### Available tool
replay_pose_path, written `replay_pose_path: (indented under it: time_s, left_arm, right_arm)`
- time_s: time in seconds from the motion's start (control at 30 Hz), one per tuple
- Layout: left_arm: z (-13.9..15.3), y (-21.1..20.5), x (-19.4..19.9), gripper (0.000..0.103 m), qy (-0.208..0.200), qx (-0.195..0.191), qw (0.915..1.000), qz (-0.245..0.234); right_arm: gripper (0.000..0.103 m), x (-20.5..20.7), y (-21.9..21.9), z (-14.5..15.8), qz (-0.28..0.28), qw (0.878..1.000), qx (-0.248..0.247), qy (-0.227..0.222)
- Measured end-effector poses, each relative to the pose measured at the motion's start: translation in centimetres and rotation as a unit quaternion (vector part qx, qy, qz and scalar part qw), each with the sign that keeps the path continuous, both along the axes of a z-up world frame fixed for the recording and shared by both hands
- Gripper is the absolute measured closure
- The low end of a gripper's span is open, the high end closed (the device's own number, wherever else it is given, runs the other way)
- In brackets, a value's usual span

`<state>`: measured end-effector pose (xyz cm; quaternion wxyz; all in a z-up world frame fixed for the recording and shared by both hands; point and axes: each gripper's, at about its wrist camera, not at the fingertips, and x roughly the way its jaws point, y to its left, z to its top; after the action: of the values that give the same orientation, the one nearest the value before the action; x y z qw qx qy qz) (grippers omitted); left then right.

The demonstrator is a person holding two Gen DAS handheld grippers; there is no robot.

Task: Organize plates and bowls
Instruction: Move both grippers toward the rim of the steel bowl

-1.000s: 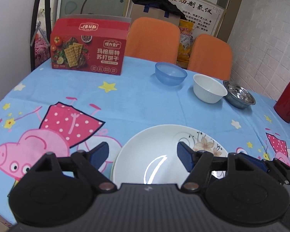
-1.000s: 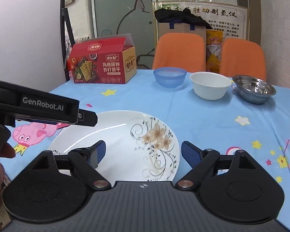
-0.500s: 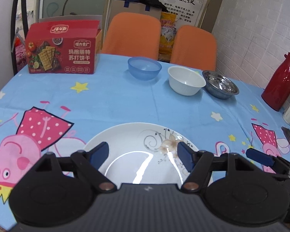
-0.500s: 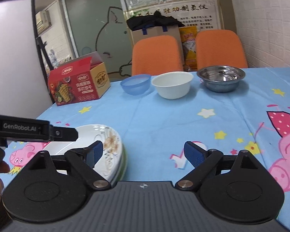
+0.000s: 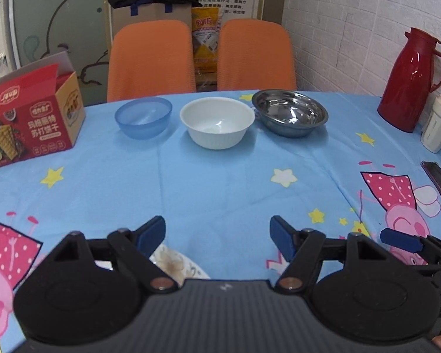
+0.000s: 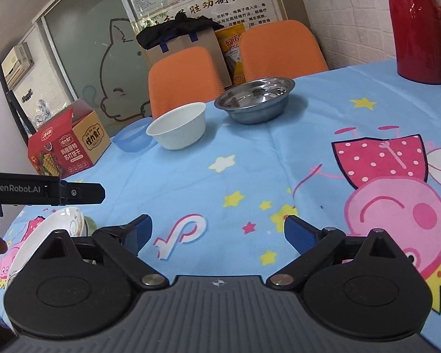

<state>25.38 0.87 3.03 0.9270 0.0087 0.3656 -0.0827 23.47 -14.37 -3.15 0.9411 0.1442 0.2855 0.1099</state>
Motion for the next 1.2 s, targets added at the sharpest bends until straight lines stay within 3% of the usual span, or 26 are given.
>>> replay_pose_path:
  time_s: [0.2,0.37,0.7,1.0,1.2]
  left_arm:
    - [0.4,-2.5,2.9,0.033,-0.001,0.017,0.9995,-0.025]
    - [1.8,-3.4,6.3,0.033,-0.012,0.027,0.9982,-0.051]
    - [3.3,-4.9,17.2,0.033,-0.034,-0.003,0.9944,-0.100]
    - [-1.2,-8.8,28.0,0.033,0.044,-0.008,0.9929,-0.110]
    - [-3.6,-10.1,30.6,0.033,0.072,0.011,0.9913,-0.109]
  right_arm:
    - [0.000,2.8,-2.8,0.5,-0.012,1.000,0.007,-0.001]
    - [0.000,6.2,-4.3,2.5,-0.016,0.999,-0.017,-0.035]
    - [0.000,14.0,-5.0,4.5,-0.007,0.996,-0.075,-0.045]
    - [0.000,21.8,-5.4,2.7,-0.025,0.994,-0.103,0.006]
    - [0.000,24.4,-5.0,0.6,-0.021,0.994,-0.096,0.041]
